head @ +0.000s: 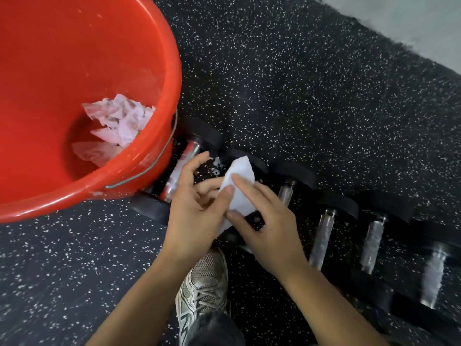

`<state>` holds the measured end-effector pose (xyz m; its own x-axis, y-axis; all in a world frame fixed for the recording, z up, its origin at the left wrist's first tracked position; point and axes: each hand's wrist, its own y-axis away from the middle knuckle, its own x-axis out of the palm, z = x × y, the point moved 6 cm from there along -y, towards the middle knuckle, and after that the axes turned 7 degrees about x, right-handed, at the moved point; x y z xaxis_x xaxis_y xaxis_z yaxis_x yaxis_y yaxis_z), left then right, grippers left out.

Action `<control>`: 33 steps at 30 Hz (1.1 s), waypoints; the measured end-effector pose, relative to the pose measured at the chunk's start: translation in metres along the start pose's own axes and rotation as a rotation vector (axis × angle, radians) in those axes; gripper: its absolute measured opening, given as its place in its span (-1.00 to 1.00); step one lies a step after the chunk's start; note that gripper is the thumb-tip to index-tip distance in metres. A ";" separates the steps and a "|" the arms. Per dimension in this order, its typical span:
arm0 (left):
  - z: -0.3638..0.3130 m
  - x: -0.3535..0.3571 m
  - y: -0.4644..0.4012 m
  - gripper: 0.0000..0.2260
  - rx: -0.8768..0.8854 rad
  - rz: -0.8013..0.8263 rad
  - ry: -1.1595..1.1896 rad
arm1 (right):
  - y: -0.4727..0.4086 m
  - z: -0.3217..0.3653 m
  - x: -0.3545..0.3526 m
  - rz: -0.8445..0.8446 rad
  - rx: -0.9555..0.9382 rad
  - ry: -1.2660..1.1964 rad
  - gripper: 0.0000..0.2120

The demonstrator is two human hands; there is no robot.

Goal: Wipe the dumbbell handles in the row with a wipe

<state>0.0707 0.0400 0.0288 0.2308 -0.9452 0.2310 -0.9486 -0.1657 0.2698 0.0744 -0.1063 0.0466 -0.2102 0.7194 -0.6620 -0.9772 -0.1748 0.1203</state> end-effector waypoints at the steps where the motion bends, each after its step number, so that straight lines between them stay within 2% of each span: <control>1: -0.001 -0.002 0.000 -0.43 -0.002 0.026 0.003 | -0.001 0.000 0.001 -0.012 0.006 -0.007 -0.54; 5: -0.007 -0.013 0.000 -0.30 0.097 0.121 -0.141 | -0.006 -0.001 -0.003 -0.087 0.007 -0.081 -0.66; 10: -0.011 -0.018 0.001 -0.22 0.182 0.228 -0.270 | -0.013 0.002 0.004 -0.008 0.072 -0.201 -0.72; 12: -0.009 -0.020 0.000 -0.26 0.195 0.197 -0.298 | -0.013 0.005 0.007 -0.021 0.113 -0.274 -0.74; 17: -0.008 -0.028 0.001 -0.37 0.223 0.001 -0.277 | -0.011 0.009 0.013 -0.115 0.172 -0.405 -0.81; 20: -0.007 -0.032 0.001 -0.40 0.230 -0.069 -0.311 | -0.007 0.013 0.025 -0.023 0.190 -0.446 -0.71; 23: -0.007 -0.033 0.004 -0.39 0.208 -0.065 -0.364 | -0.004 0.015 0.037 0.050 0.209 -0.486 -0.67; 28: -0.001 -0.050 0.010 -0.36 0.172 -0.047 -0.581 | -0.021 0.004 0.052 0.074 0.203 -0.450 -0.70; 33: 0.005 -0.086 0.012 -0.37 0.312 -0.122 -0.869 | -0.058 -0.001 0.068 -0.020 0.079 -0.138 -0.70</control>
<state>0.0382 0.1179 0.0071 0.2090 -0.7740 -0.5977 -0.9728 -0.2270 -0.0461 0.1169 -0.0480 -0.0060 -0.1872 0.8086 -0.5578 -0.9794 -0.1100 0.1692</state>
